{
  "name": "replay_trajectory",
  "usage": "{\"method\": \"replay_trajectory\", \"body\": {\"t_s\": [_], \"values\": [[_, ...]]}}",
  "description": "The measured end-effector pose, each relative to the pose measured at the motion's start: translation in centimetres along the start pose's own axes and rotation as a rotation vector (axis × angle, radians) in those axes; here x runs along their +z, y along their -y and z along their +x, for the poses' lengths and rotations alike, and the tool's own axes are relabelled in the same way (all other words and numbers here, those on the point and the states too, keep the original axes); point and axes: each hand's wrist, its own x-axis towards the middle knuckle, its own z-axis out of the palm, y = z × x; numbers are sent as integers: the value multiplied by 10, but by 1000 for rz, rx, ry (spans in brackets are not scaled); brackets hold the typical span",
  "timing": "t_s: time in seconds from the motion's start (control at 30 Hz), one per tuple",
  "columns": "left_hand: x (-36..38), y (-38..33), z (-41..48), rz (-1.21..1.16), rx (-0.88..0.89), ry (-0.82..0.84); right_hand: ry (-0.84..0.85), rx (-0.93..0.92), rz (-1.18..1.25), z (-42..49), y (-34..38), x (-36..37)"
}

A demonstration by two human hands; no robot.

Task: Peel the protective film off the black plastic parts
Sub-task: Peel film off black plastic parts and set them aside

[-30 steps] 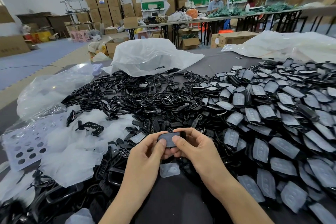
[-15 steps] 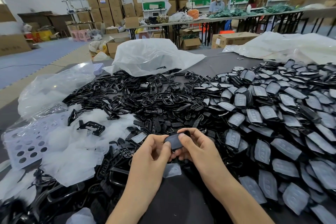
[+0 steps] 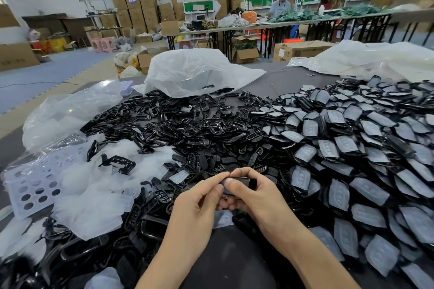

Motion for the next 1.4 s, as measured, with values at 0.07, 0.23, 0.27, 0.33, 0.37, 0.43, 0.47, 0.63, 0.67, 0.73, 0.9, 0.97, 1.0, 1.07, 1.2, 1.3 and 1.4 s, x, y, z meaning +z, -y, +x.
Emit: {"method": "replay_trajectory", "body": {"t_s": [0.07, 0.23, 0.27, 0.33, 0.37, 0.43, 0.47, 0.63, 0.67, 0.73, 0.9, 0.97, 1.0, 1.07, 1.2, 1.3, 1.4], "values": [[-1, 1, -1, 81, 54, 17, 0, -3, -39, -1, 1, -2], [-8, 2, -4, 310, 205, 6, 33, -29, -132, -3, 5, -1], [-9, 1, -4, 351, 211, -14, 19, -27, -133, -3, 6, 0], [-9, -1, -5, 440, 235, -39, -26, -21, -111, -3, 6, 1], [-9, -1, -6, 482, 259, -30, -49, -23, -94, -2, 6, 1], [-8, -3, -8, 556, 310, 25, -102, -27, -52, -2, 7, 0], [-8, -4, -9, 598, 338, 53, -126, -30, -24, -2, 8, 0], [2, -6, -12, 683, 425, 141, -201, -26, 0, -2, 9, -2], [6, -6, -13, 662, 422, 172, -209, -17, 29, -2, 10, -3], [11, -7, -17, 631, 417, 214, -235, -8, 92, -2, 12, -4], [7, -6, -15, 475, 393, 104, -206, -27, 178, 1, 14, -2], [4, -2, -13, 386, 321, 5, -190, -25, 152, 1, 11, -2], [4, 0, -12, 343, 271, -39, -185, -16, 138, 1, 11, -2], [3, 2, -9, 257, 167, -121, -175, 13, 119, 0, 10, -2], [3, -4, -4, 67, -30, -125, -80, 30, 104, -2, 8, 3], [3, -6, -1, 32, -55, -87, 18, -8, 48, -4, 6, 6], [-2, -4, 2, 12, -74, -155, 28, -40, 42, -4, 3, 6]]}}
